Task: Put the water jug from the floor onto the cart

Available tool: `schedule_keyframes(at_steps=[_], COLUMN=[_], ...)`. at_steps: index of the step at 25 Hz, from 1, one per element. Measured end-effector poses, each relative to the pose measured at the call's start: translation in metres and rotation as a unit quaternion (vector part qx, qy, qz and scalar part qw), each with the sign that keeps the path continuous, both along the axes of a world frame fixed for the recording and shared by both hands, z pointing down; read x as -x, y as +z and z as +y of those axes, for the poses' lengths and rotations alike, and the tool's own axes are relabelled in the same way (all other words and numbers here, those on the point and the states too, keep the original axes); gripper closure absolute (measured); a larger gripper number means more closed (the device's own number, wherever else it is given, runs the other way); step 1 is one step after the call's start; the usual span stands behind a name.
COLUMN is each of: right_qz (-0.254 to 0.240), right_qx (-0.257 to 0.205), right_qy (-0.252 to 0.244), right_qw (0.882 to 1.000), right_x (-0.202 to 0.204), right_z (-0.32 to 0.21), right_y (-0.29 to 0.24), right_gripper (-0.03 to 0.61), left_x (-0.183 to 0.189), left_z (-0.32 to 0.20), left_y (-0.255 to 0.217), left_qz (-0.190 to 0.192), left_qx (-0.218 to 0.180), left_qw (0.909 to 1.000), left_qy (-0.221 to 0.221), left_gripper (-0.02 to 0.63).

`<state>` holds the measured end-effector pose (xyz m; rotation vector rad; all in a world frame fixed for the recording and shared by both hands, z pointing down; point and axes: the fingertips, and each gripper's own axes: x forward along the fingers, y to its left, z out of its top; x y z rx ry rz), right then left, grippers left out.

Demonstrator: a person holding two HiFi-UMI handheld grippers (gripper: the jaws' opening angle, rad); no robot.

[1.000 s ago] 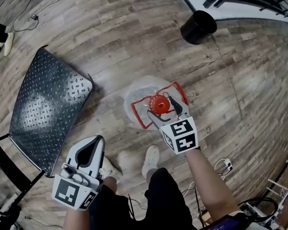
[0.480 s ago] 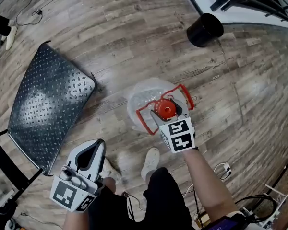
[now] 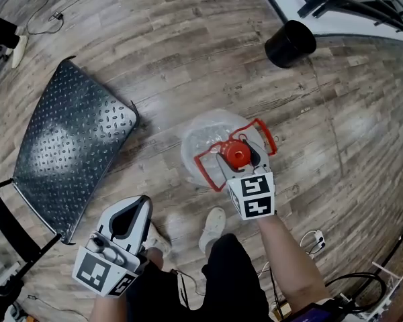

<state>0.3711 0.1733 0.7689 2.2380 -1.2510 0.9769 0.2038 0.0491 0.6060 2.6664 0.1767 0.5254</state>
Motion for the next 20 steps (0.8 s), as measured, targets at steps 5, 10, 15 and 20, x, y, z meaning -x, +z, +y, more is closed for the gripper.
schedule_keyframes(at_steps=[5, 10, 15, 20], right_qz=[0.006, 0.018, 0.022, 0.025], right_qx=[-0.013, -0.023, -0.029, -0.033], right_qy=[-0.005, -0.017, -0.015, -0.022], right_qw=[1.0, 0.999, 0.999, 0.999], right_x=[0.005, 0.014, 0.022, 0.037], right_z=[-0.006, -0.012, -0.013, -0.013], right_y=[-0.036, -0.091, -0.156, -0.227], right_gripper=[0.264, 0.264, 0.264, 0.264], left_x=[0.002, 0.004, 0.018, 0.037], left_z=[-0.002, -0.012, -0.024, -0.031], left_y=[-0.012, -0.045, -0.096, -0.144], left_qz=[0.007, 0.015, 0.021, 0.027], left_qx=[-0.003, -0.009, -0.021, -0.038], left_qw=[0.9999, 0.9997, 0.999, 0.9982], left_qy=[-0.011, -0.018, -0.033, -0.038], left_gripper=[0.615, 0.615, 0.615, 0.615])
